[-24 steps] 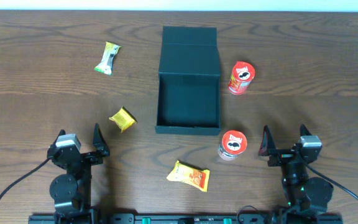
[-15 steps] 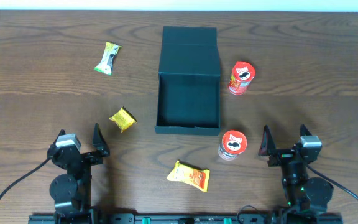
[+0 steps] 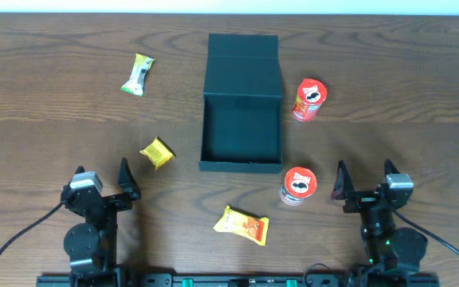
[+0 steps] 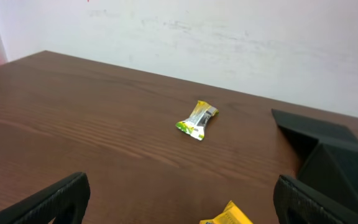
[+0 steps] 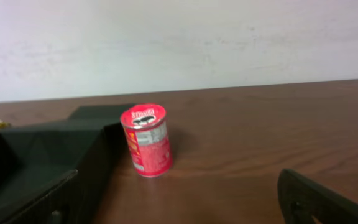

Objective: Pack container

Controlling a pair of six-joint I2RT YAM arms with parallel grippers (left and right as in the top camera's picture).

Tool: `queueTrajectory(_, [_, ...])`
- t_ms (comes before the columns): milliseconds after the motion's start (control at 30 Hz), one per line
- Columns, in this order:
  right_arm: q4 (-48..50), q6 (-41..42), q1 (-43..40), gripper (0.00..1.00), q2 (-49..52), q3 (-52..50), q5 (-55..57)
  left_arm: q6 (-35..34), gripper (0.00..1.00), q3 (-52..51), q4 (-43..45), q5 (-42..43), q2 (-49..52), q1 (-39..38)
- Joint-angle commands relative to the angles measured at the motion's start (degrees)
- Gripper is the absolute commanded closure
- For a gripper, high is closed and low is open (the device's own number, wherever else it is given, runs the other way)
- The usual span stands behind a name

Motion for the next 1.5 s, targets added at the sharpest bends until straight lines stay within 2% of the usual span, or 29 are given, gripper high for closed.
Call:
queueTrajectory(0, [0.1,5.4,0.2,0.01,-0.4,1.7,-0.1,-3.8,0.05,2.9,-0.2,0.2,-0.5,0.3])
queueTrajectory(67, [0.0,5.3,0.2,0.01,-0.4,3.8,-0.1,-2.8,0.05,6.4,-0.4,0.2,-0.4,0.3])
queueTrajectory(200, [0.0,5.1,0.2,0.01,-0.4,11.8,0.3,3.5,0.05,17.3,-0.5,-0.2,0.6,0.3])
queueTrajectory(300, [0.0,1.1,0.2,0.01,-0.3,19.9,1.6,8.0,0.05,27.5,-0.9,-0.5,3.7,0.3])
queueTrajectory(367, [-1.1,-0.3,0.2,0.01,1.7,27.0,6.7,10.5,0.05,35.7,-3.7,-1.6,8.9,0.3])
queueTrajectory(467, [-4.5,-0.3,0.2,0.01,7.3,34.8,10.9,10.6,0.05,45.0,-9.4,-3.8,17.7,0.3])
queueTrajectory(600, [-11.6,-0.3,0.2,0.01,22.3,49.1,11.2,10.5,0.04,60.8,-17.7,-1.7,34.4,0.3])
queueTrajectory(700, [-22.4,-0.3,0.2,0.01,36.7,62.6,9.5,10.5,0.05,76.2,-30.4,-0.6,49.0,0.3])
queueTrajectory(900, [-45.1,0.8,0.2,0.01,60.4,82.8,8.8,8.8,0.04,99.0,-58.8,-0.5,72.9,0.3])
queueTrajectory(1000, [-54.0,0.7,0.2,0.01,70.3,88.4,6.4,8.8,0.05,103.0,-66.3,0.2,82.1,0.3])
queueTrajectory(1133, [-57.4,0.8,0.2,0.01,79.8,88.7,-1.3,6.9,0.05,102.9,-68.8,2.2,91.0,0.3])
queueTrajectory(1300, [-61.6,0.1,0.2,0.01,91.4,88.7,-4.0,6.8,0.05,102.9,-68.3,3.2,102.7,0.3])
queueTrajectory(1467, [-60.9,0.4,0.2,0.01,99.8,88.7,-3.9,7.3,0.05,102.9,-62.0,2.8,111.7,-0.1])
